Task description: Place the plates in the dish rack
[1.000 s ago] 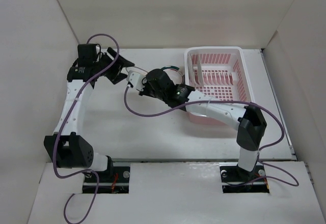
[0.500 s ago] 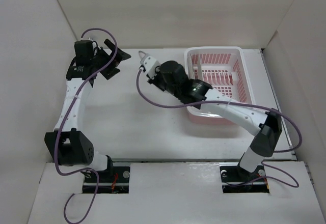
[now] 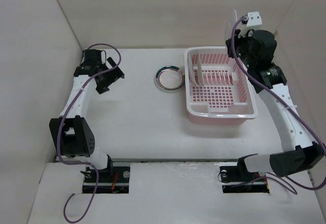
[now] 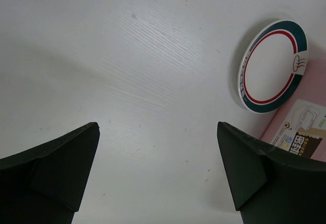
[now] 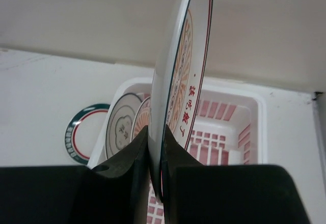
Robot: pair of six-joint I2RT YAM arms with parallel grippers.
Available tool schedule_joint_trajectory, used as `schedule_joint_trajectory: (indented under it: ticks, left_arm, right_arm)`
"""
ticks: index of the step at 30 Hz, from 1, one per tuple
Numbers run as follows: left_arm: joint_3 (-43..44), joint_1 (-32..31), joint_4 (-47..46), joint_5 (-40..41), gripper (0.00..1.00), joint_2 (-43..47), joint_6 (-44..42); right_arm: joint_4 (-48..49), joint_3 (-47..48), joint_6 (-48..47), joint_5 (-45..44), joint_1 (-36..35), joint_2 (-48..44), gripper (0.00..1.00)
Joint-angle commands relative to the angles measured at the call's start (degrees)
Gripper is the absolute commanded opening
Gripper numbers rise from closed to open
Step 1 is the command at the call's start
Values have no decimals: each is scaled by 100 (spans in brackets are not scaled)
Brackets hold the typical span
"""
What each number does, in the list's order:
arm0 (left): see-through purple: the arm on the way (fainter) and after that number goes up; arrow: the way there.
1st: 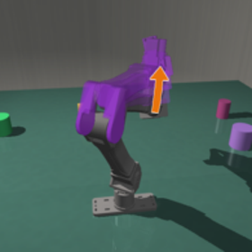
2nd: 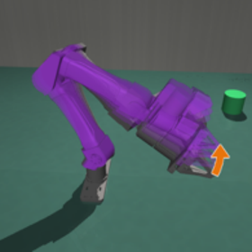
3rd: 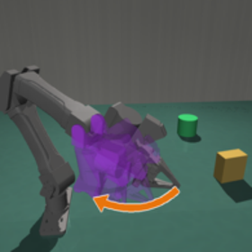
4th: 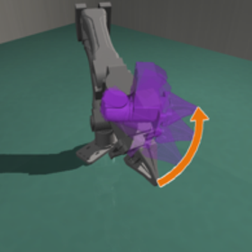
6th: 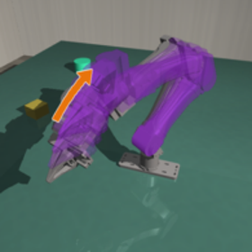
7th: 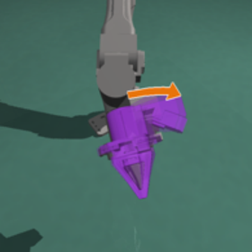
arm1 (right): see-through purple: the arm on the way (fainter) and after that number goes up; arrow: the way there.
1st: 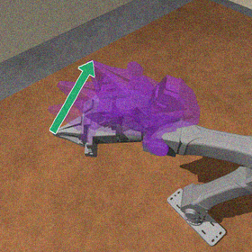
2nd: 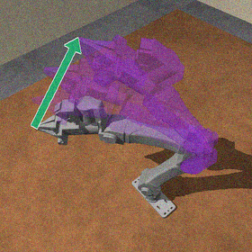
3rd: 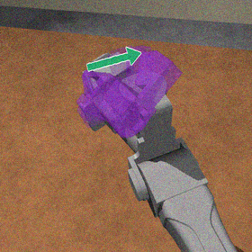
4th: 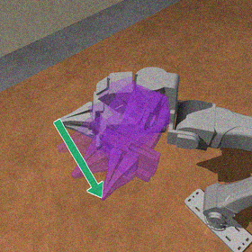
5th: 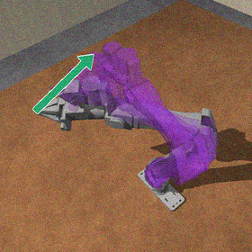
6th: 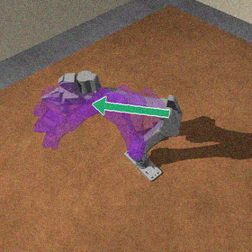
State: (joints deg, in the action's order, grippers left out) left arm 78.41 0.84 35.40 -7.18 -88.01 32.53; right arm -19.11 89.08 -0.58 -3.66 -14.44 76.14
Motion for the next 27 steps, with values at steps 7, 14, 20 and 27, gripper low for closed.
schedule_joint_trajectory:
  ticks: [7, 14, 20, 27]
  left_arm:
    - [33, -14, -297, -293, 100, 117, -256]
    - [-72, -14, -297, -240, 100, 117, -309]
    - [-72, -14, -297, -240, 100, 117, -309]
    - [-19, -14, -297, -240, 100, 117, -309]
  right_arm:
    - [302, -636, 664, 1517, 398, 788, 0]
    - [417, -690, 603, 1465, 450, 1341, 0]
    - [470, -637, 673, 1308, 450, 1561, 0]
    - [523, -742, 937, 1131, 450, 1720, 0]
